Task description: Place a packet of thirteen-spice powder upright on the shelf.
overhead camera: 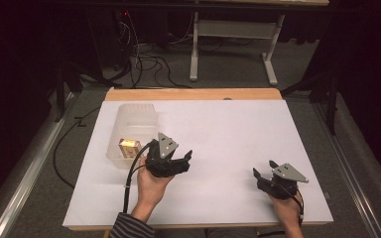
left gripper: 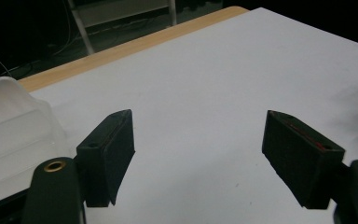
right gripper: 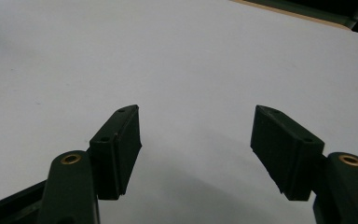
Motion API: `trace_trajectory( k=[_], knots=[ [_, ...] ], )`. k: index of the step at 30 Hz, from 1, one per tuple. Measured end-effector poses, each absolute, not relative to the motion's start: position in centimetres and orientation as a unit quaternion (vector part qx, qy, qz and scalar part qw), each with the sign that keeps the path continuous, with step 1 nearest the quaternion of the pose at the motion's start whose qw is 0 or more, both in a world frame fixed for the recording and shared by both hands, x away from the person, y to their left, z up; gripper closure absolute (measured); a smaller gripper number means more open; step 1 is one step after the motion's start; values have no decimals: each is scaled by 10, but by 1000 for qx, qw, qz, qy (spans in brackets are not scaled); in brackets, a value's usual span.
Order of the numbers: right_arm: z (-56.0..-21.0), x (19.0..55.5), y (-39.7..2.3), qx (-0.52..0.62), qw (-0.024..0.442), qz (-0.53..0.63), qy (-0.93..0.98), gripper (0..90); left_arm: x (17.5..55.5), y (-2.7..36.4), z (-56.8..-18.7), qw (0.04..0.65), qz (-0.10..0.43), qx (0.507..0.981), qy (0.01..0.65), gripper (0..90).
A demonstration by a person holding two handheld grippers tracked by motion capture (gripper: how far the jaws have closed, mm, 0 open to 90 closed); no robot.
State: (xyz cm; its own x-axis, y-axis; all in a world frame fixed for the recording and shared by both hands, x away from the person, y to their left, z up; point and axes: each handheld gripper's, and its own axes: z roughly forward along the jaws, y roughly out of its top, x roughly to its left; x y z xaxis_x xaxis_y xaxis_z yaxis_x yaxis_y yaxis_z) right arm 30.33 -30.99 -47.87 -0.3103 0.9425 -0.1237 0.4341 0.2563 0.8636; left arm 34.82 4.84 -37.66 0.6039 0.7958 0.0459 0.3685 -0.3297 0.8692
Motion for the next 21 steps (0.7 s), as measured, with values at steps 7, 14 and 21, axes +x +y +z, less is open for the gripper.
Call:
trace_trajectory(
  k=[7, 14, 21],
  knots=[
    [-479, 303, -310, 481, 337, 378, 715, 335, 348, 42, -378, 444, 237, 781, 369, 259],
    [-479, 303, -310, 481, 337, 378, 716, 335, 349, 33, -382, 448, 227, 783, 367, 260],
    [-479, 303, -310, 481, 337, 378, 715, 335, 350, 26, -386, 449, 220, 786, 364, 260]
  ],
)
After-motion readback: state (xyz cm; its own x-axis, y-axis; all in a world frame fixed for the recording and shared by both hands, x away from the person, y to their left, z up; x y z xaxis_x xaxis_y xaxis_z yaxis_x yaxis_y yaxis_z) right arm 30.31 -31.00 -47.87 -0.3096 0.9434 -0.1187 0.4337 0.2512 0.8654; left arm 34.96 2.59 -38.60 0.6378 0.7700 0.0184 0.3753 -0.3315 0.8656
